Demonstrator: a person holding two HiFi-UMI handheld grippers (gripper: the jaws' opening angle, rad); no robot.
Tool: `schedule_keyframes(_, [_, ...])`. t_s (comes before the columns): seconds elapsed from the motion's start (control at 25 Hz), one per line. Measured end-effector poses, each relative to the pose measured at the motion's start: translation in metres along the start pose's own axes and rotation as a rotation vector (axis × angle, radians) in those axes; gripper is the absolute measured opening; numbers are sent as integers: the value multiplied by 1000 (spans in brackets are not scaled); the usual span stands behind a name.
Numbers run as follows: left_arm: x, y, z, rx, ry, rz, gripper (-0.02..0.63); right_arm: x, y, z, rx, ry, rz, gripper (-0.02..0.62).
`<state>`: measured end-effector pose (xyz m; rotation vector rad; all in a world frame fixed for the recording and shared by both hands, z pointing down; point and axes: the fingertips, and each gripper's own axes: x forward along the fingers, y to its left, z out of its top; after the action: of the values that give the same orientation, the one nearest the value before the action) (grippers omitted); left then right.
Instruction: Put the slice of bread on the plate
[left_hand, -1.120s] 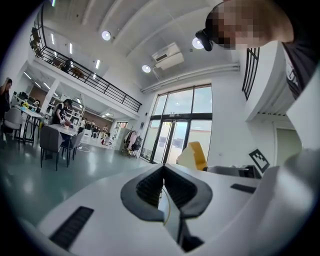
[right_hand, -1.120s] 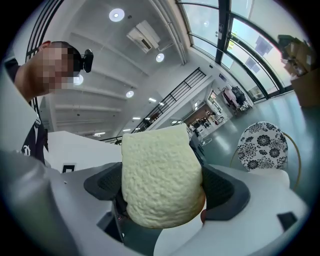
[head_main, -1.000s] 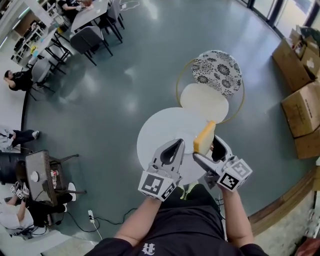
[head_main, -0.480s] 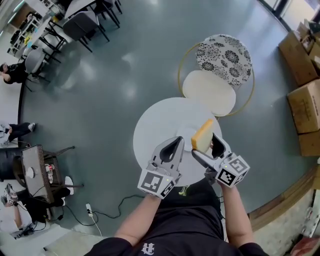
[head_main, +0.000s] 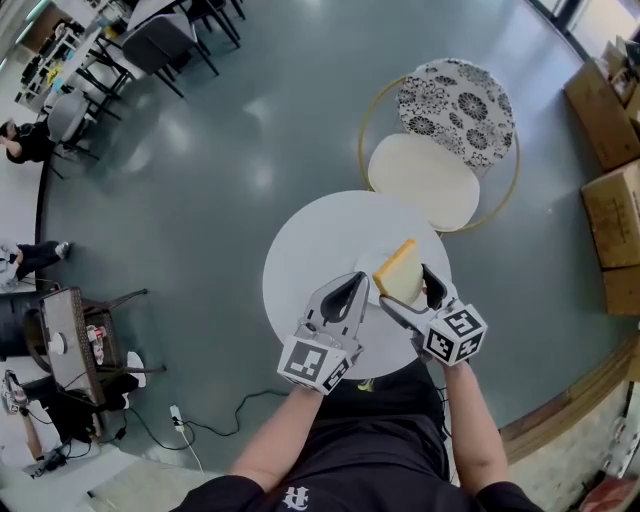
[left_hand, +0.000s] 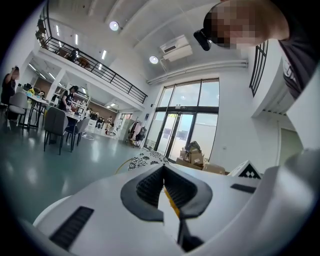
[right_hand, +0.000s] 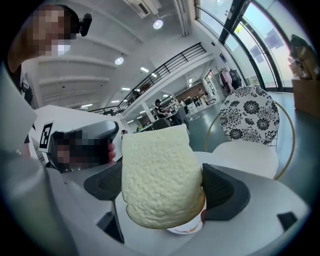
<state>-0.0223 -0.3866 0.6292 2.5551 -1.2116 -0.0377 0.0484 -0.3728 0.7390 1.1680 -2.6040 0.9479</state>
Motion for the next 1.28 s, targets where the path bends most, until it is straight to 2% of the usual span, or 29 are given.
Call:
schedule_keyframes(0.44, [4,10,-21,-8,17,20,8,31,-27,-44,-171,188,-106,502])
schedule_keyframes(1.04, [0,26,-30,-14,28,43,8,59,-45,-86,-409,379,-225,502])
schedule_keyframes(1.28, [2,27,-29,-7,32,45,8,66,-54,-96,-415,412,-246,502])
